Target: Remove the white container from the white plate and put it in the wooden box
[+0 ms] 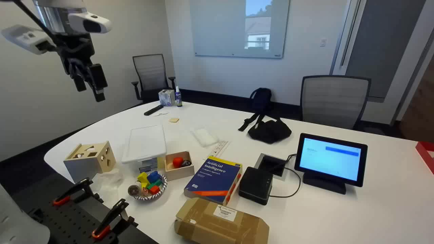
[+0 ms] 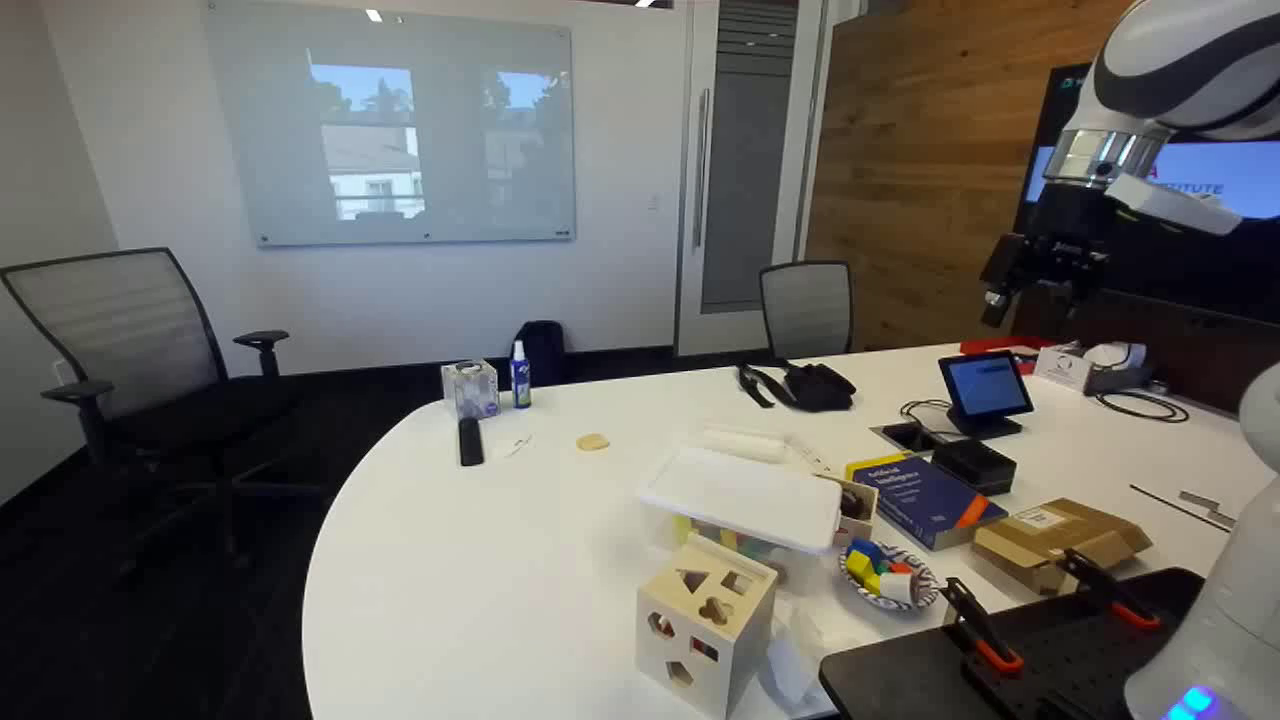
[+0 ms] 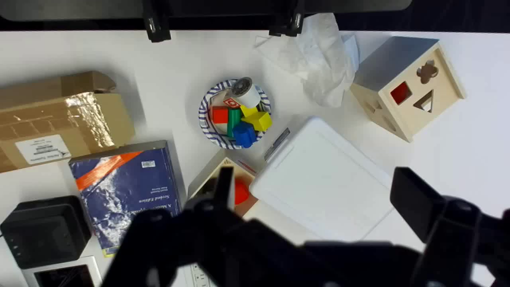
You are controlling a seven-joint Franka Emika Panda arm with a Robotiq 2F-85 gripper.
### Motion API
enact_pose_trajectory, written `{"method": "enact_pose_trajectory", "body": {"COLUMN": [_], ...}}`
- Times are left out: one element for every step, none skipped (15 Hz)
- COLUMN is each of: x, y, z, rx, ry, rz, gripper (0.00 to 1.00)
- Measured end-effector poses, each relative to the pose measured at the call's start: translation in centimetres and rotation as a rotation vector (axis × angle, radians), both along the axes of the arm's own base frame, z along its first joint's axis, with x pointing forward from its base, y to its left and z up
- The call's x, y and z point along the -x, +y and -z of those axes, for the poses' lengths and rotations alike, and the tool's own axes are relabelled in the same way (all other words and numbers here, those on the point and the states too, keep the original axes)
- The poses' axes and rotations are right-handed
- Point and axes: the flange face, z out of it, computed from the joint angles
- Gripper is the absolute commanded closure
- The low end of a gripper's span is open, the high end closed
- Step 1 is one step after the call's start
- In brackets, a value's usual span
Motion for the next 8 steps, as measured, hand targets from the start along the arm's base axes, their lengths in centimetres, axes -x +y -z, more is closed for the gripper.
{"method": "enact_pose_trajectory", "body": {"x": [0.0, 0.0, 0.0, 0.0, -0.2, -0.5, -1.0, -1.7], "y": [0.0, 0.0, 0.0, 0.0, 0.0, 0.0, 0.0, -0.1], "z": [0.0, 0.0, 0.0, 0.1, 0.3, 0.7, 1.4, 2.3], "rx": [0.000, 0.000, 0.000, 0.000, 0.001, 0.002, 0.004, 0.007], "ry": [0.000, 0.000, 0.000, 0.002, 0.008, 0.016, 0.026, 0.038], "rz": [0.000, 0.000, 0.000, 0.000, -0.001, -0.005, -0.015, -0.029], "gripper": [0.00, 0.00, 0.00, 0.00, 0.00, 0.00, 0.00, 0.00]}}
